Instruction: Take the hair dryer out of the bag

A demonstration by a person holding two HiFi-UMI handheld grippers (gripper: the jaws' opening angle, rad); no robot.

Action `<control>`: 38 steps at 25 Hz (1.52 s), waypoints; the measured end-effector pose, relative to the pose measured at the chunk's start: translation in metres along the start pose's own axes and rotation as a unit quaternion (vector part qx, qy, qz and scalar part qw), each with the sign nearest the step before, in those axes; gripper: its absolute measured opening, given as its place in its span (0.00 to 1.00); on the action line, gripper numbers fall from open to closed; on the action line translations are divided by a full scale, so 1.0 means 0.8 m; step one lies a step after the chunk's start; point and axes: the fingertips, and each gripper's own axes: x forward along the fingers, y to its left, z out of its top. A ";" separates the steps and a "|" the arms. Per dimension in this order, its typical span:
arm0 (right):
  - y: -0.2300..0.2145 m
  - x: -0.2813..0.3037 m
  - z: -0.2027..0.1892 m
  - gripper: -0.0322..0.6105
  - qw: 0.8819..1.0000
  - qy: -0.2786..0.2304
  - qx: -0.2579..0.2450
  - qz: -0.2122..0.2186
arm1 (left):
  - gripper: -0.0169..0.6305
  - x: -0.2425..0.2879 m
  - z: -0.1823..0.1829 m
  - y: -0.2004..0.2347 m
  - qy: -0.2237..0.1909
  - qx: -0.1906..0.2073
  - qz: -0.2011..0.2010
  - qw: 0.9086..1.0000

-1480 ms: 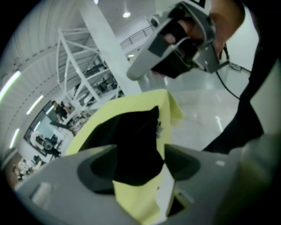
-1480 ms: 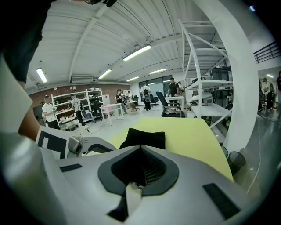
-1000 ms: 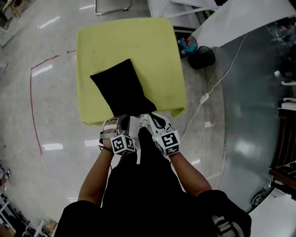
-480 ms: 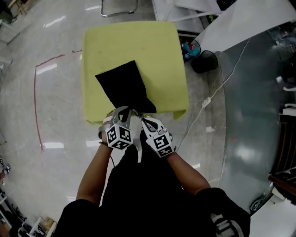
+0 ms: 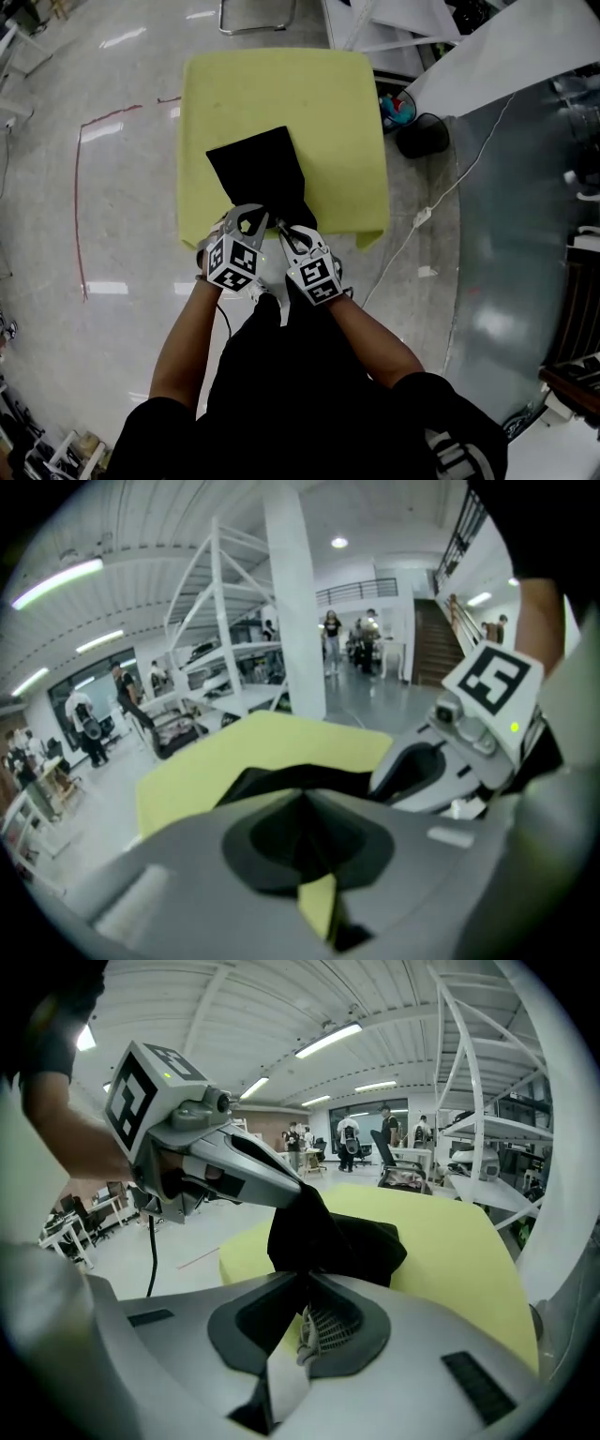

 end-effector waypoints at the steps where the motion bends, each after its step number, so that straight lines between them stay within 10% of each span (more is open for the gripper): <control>1: -0.001 0.005 0.001 0.06 1.000 0.005 0.004 0.000 | 0.05 0.000 0.001 0.002 0.000 0.001 -0.004 1.000; 7: -0.007 0.038 -0.005 0.06 0.999 0.052 0.009 -0.008 | 0.05 0.005 -0.005 0.019 0.006 -0.003 -0.014 1.000; 15: -0.033 0.080 -0.014 0.39 0.991 0.121 0.038 -0.049 | 0.05 0.019 -0.014 0.040 0.011 -0.005 -0.023 1.000; 38: -0.045 0.146 -0.037 0.42 0.977 0.195 0.069 -0.055 | 0.05 0.018 -0.059 0.035 0.024 -0.053 -0.049 0.997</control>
